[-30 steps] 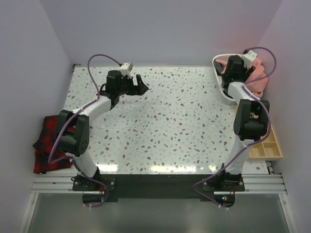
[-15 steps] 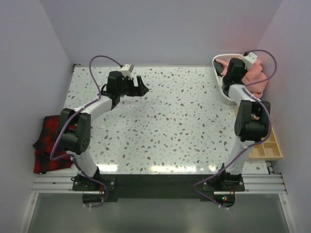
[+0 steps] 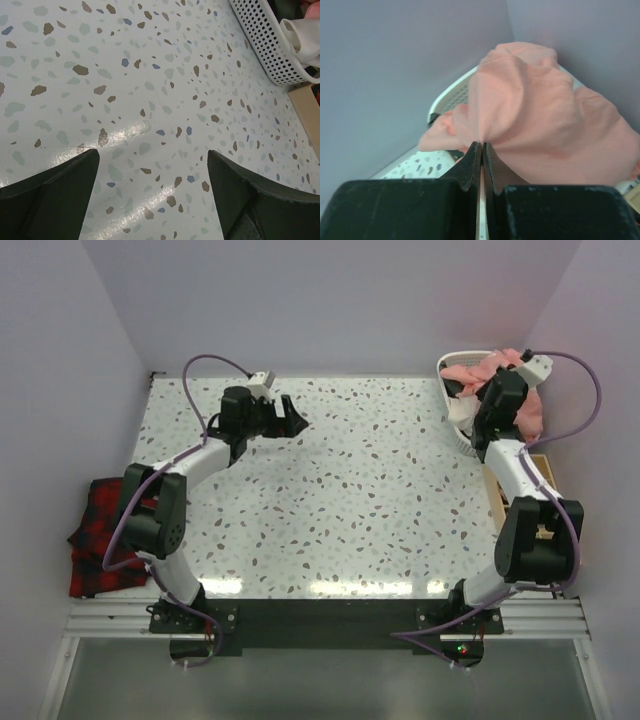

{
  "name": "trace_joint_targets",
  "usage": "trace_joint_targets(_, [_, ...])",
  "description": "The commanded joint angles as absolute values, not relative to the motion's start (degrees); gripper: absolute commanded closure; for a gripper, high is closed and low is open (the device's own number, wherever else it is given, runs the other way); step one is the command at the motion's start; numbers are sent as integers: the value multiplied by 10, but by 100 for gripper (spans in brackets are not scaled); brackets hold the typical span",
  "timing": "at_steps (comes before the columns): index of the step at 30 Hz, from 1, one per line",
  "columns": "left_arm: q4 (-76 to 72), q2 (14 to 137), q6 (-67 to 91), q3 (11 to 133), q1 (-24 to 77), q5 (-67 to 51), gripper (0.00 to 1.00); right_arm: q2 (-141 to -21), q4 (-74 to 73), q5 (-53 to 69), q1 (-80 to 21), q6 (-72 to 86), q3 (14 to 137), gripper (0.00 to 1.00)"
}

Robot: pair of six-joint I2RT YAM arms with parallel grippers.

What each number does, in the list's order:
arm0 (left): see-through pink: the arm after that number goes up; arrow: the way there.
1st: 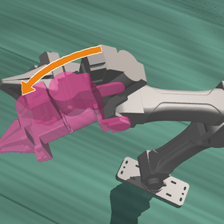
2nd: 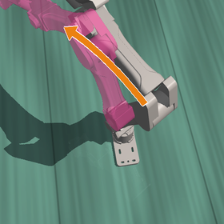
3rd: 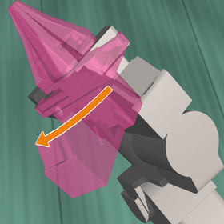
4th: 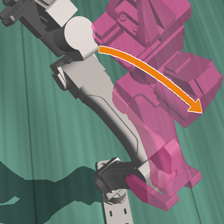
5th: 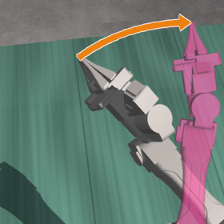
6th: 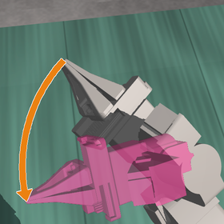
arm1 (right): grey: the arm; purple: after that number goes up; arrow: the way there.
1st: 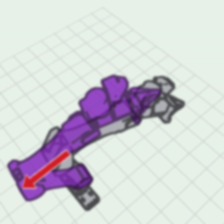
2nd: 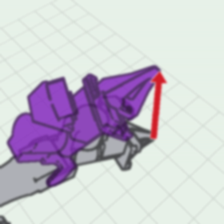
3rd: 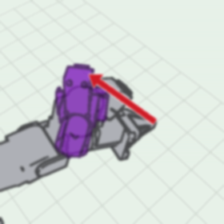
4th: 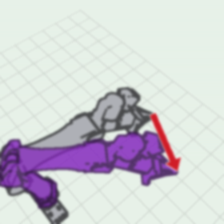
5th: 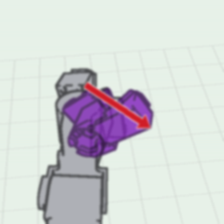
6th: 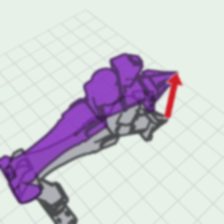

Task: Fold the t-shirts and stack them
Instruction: Grab crumpled tshirt from bin with the right arm, then move the tshirt to the center of the board

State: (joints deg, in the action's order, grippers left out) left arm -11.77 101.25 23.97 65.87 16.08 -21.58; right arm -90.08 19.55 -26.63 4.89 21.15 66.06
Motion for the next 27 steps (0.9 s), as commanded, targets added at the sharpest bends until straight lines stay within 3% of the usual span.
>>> trace_joint_targets(1, [-157, 975, 261, 643, 158, -233, 6, -831, 201, -101, 45, 237, 677, 100])
trace_joint_targets(7, [-135, 946, 257, 640, 158, -215, 6, -767, 71, 136, -6, 187, 781, 100])
trace_joint_targets(11, [-132, 916, 256, 633, 158, -200, 5, -759, -34, 219, -75, 137, 924, 100])
trace_joint_targets(17, [-103, 866, 257, 622, 158, -156, 5, -783, -117, 394, -91, 187, 1063, 100])
trace_joint_targets(22, [-42, 791, 268, 602, 158, -52, 4, -747, -119, 400, -100, 215, 965, 100])
trace_joint_targets(27, [-14, 675, 276, 531, 158, -2, 4, -693, -102, 374, -103, 246, 723, 100])
